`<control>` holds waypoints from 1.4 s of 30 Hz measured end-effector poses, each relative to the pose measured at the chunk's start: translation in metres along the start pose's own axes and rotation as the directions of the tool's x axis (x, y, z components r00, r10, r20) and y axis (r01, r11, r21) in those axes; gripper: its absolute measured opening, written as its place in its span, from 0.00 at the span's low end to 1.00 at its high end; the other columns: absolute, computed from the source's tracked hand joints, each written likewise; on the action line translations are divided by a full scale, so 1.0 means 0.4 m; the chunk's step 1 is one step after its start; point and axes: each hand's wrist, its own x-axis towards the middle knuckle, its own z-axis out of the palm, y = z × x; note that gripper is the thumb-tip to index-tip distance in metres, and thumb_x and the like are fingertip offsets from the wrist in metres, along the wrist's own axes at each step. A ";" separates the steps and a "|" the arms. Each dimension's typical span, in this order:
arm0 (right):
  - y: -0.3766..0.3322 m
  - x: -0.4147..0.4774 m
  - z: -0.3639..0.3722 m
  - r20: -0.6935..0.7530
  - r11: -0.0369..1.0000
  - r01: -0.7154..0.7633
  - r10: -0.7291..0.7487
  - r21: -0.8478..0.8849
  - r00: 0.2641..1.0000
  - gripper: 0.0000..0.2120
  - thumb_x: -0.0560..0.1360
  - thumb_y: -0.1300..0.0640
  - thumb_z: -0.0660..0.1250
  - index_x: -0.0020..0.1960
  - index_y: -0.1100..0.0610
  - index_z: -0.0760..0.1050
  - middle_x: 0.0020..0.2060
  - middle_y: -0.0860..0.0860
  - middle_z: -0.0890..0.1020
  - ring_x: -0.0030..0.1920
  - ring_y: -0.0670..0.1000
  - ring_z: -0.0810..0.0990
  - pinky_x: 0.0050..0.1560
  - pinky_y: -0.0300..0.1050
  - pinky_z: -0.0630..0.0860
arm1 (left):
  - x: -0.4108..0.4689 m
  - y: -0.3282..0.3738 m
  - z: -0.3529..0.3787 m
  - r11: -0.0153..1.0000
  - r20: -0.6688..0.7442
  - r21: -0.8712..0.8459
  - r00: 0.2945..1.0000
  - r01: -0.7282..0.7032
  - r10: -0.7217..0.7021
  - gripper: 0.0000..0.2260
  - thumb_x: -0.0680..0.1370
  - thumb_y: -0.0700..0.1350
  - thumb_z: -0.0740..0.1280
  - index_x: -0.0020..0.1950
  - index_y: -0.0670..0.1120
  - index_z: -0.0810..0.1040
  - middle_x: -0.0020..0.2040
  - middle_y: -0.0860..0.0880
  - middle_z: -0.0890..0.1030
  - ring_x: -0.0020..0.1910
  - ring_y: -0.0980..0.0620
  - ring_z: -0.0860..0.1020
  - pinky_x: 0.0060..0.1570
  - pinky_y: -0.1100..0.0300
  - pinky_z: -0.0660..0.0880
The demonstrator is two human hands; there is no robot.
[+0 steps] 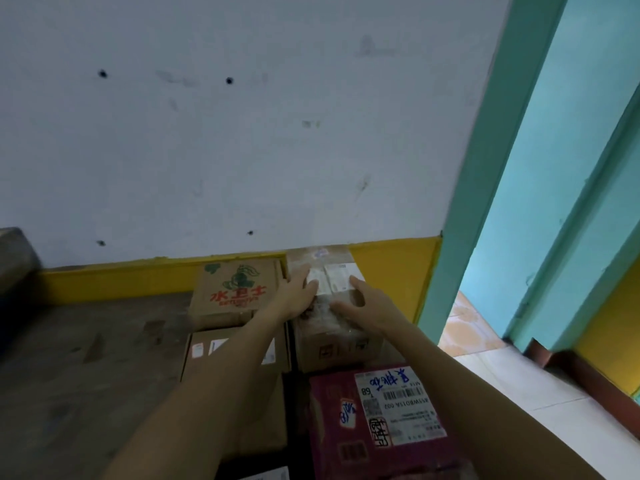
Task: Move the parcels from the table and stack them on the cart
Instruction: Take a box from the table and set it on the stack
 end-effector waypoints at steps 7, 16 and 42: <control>-0.043 -0.009 -0.002 -0.037 0.997 0.047 -0.050 -0.069 0.998 0.43 0.71 0.34 0.64 0.77 0.52 0.51 0.72 0.56 0.63 0.69 0.56 0.66 0.65 0.55 0.69 | -0.028 -0.003 -0.025 0.999 -0.084 -0.022 0.996 -0.039 0.037 0.24 0.82 0.53 0.53 0.77 0.50 0.53 0.77 0.47 0.55 0.76 0.44 0.54 0.73 0.49 0.55; -0.218 -0.084 0.042 -0.102 0.994 0.069 -0.078 -0.084 0.992 0.44 0.70 0.32 0.62 0.77 0.50 0.51 0.73 0.56 0.61 0.71 0.57 0.63 0.67 0.56 0.67 | -0.130 -0.039 -0.151 0.998 -0.232 -0.029 0.971 -0.064 0.056 0.23 0.81 0.53 0.53 0.76 0.52 0.54 0.77 0.46 0.57 0.75 0.44 0.57 0.71 0.50 0.56; -0.735 -0.357 0.468 -0.076 0.991 0.125 -0.129 -0.055 0.989 0.44 0.69 0.31 0.62 0.76 0.49 0.51 0.73 0.54 0.64 0.70 0.56 0.65 0.65 0.51 0.66 | -0.662 -0.396 -0.564 0.999 -0.300 0.035 0.954 0.009 0.002 0.23 0.81 0.51 0.53 0.76 0.50 0.58 0.75 0.45 0.62 0.73 0.42 0.60 0.71 0.45 0.60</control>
